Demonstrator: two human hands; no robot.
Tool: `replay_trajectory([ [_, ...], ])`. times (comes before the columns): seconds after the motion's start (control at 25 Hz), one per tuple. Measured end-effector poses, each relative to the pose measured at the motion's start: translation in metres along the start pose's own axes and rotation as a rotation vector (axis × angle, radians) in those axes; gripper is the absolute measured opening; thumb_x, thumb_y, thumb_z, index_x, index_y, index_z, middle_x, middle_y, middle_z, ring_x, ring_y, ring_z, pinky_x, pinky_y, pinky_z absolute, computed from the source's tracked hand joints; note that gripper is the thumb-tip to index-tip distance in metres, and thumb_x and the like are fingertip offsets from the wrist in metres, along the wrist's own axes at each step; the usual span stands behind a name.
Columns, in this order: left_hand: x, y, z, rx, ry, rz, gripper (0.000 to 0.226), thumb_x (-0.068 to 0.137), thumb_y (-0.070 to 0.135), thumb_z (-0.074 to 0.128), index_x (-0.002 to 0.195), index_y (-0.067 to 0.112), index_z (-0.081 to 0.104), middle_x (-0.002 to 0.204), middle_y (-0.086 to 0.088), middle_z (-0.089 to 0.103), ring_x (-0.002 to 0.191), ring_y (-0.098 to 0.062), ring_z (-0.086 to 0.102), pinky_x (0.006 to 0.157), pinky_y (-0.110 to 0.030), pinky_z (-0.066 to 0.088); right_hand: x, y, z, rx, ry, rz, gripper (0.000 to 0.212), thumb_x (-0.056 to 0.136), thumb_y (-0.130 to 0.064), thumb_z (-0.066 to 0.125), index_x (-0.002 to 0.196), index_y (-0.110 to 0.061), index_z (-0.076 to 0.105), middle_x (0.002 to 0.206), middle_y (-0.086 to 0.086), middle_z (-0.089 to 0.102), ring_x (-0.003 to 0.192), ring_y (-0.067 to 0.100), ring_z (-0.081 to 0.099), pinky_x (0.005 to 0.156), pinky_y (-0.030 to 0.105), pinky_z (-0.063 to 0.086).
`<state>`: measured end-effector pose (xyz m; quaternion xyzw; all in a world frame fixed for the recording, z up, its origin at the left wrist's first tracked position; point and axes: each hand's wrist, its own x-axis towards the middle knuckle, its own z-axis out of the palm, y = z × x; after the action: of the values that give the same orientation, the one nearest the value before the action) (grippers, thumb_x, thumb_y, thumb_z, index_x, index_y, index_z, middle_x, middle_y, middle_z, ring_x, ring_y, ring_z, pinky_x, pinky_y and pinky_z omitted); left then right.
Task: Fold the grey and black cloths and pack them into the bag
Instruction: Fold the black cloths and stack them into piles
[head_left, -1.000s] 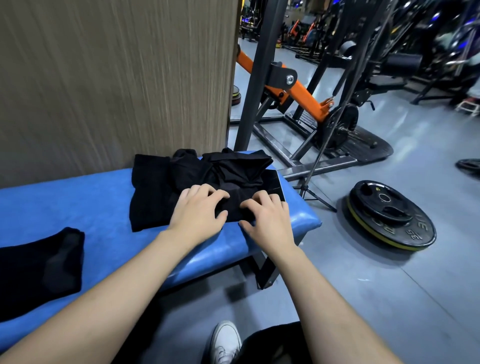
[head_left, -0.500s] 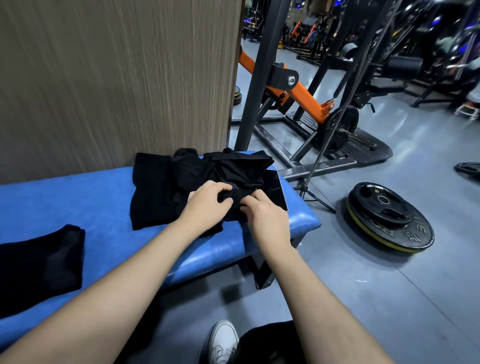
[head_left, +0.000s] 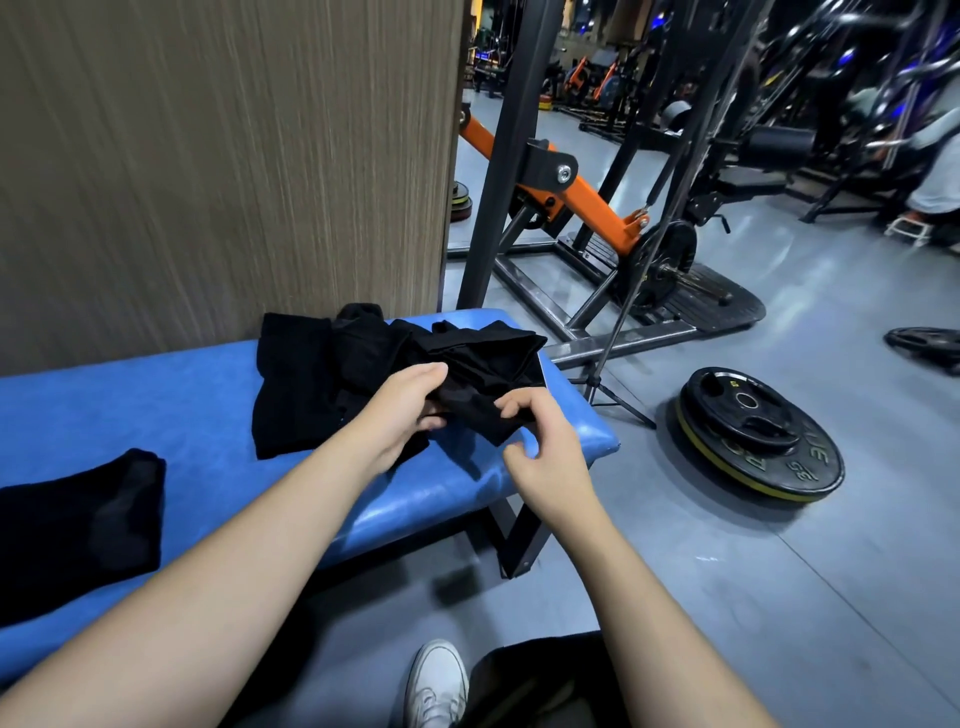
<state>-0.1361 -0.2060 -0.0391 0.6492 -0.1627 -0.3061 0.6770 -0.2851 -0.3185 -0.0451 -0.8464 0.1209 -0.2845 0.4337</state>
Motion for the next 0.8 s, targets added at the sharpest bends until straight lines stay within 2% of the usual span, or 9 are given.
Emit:
replay_trajectory([
  [0.08,0.001,0.012,0.002,-0.134,0.052,0.016,0.022,0.104,0.021,0.047,0.099,0.023,0.069,0.099,0.003,0.074,0.095,-0.018,0.067,0.081,-0.031,0.051,0.004,0.001,0.005,-0.083,-0.016,-0.041,0.053,0.066,0.013,0.049,0.108,-0.018,0.054,0.113,-0.002,0.052,0.113,0.005,0.05,0.1,0.017,0.038],
  [0.16,-0.004,0.028,0.002,-0.205,0.119,0.072,0.021,0.103,0.018,0.049,0.103,0.022,0.069,0.099,0.003,0.074,0.096,-0.019,0.067,0.083,-0.031,0.051,0.01,0.0,0.012,-0.124,0.01,-0.044,0.056,0.069,0.017,0.057,0.113,-0.018,0.057,0.115,-0.001,0.049,0.111,0.0,0.05,0.099,0.013,0.037],
  [0.32,-0.032,0.046,-0.02,-0.238,0.132,0.194,0.031,0.101,0.013,0.051,0.13,0.014,0.061,0.115,-0.004,0.072,0.094,-0.014,0.065,0.087,-0.029,0.052,0.024,-0.012,0.023,-0.068,0.151,-0.098,0.04,0.075,0.016,0.064,0.1,-0.014,0.069,0.102,0.002,0.053,0.095,0.005,0.055,0.084,0.011,0.041],
  [0.44,-0.055,0.057,-0.052,-0.335,0.137,0.259,0.038,0.099,0.006,0.049,0.136,0.01,0.056,0.126,-0.016,0.066,0.103,-0.022,0.062,0.101,-0.039,0.051,0.032,-0.032,0.032,-0.018,0.186,-0.262,0.027,0.079,0.013,0.066,0.095,-0.008,0.07,0.102,0.005,0.055,0.098,0.007,0.056,0.088,0.014,0.04],
  [0.52,-0.065,0.067,-0.078,-0.469,0.169,0.279,0.039,0.098,0.004,0.049,0.136,0.01,0.054,0.117,-0.014,0.067,0.106,-0.028,0.063,0.102,-0.041,0.051,0.034,-0.051,0.044,0.044,0.183,-0.354,0.024,0.079,0.015,0.064,0.093,-0.003,0.069,0.107,0.008,0.057,0.104,0.012,0.057,0.092,0.019,0.041],
  [0.64,-0.077,0.071,-0.114,-0.684,0.178,0.206,0.042,0.096,0.008,0.05,0.139,0.011,0.051,0.114,-0.017,0.063,0.111,-0.037,0.065,0.093,-0.043,0.057,0.031,-0.085,0.067,0.119,0.157,-0.442,0.024,0.076,0.018,0.061,0.091,-0.001,0.066,0.116,0.011,0.057,0.113,0.02,0.057,0.098,0.026,0.042],
  [0.72,-0.085,0.069,-0.128,-0.756,0.138,0.089,0.041,0.093,0.012,0.056,0.133,0.009,0.053,0.126,-0.024,0.059,0.116,-0.04,0.064,0.095,-0.044,0.055,0.028,-0.104,0.079,0.152,0.152,-0.481,0.026,0.074,0.022,0.059,0.089,0.001,0.065,0.118,0.014,0.058,0.116,0.023,0.056,0.1,0.026,0.04],
  [0.8,-0.094,0.066,-0.143,-0.729,0.123,0.019,0.047,0.091,0.017,0.057,0.135,0.002,0.052,0.131,-0.023,0.059,0.113,-0.034,0.067,0.099,-0.04,0.052,0.028,-0.119,0.092,0.182,0.149,-0.515,0.025,0.074,0.021,0.058,0.087,0.001,0.065,0.118,0.016,0.058,0.115,0.024,0.057,0.099,0.026,0.04],
])
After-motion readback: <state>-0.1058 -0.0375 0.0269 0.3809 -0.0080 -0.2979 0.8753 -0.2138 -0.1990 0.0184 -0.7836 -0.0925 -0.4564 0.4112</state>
